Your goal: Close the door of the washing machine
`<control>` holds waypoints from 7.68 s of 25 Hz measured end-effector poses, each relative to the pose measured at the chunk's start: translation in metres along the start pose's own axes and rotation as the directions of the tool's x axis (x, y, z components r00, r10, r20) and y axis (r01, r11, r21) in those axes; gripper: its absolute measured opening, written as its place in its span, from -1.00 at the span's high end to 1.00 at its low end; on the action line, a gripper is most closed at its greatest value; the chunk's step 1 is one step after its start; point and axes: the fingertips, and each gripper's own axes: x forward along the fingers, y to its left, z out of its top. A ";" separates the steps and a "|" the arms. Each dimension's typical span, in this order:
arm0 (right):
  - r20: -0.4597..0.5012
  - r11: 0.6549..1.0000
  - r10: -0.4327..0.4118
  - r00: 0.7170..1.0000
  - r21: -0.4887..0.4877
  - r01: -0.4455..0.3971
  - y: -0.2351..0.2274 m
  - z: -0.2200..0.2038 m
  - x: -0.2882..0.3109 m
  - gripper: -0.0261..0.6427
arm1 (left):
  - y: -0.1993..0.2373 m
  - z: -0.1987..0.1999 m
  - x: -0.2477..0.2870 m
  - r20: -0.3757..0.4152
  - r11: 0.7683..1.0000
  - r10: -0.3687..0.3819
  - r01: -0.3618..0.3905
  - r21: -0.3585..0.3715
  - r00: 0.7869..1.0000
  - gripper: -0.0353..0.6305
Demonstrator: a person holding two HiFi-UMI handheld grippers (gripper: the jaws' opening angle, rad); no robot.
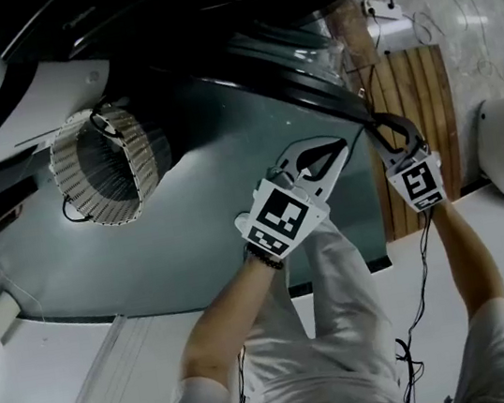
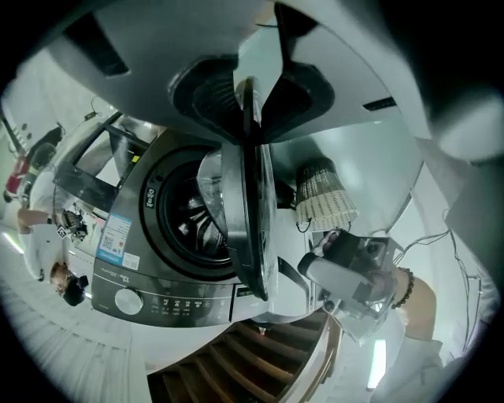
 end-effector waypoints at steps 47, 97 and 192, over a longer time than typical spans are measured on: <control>-0.043 0.976 -0.035 0.998 -0.218 0.024 -0.200 0.049 0.081 0.51 | 0.122 0.097 0.073 0.026 0.976 -0.046 0.040 0.214 0.999 0.88; -0.028 0.940 -0.329 0.944 -0.110 0.324 -0.253 0.074 0.109 0.44 | 0.163 0.091 0.041 0.116 0.984 0.048 -0.067 0.166 0.992 0.88; 0.665 0.960 -0.279 0.693 0.205 0.189 0.039 0.469 -0.394 0.89 | -0.159 0.278 -0.501 0.634 0.721 0.535 -0.693 0.003 0.559 0.88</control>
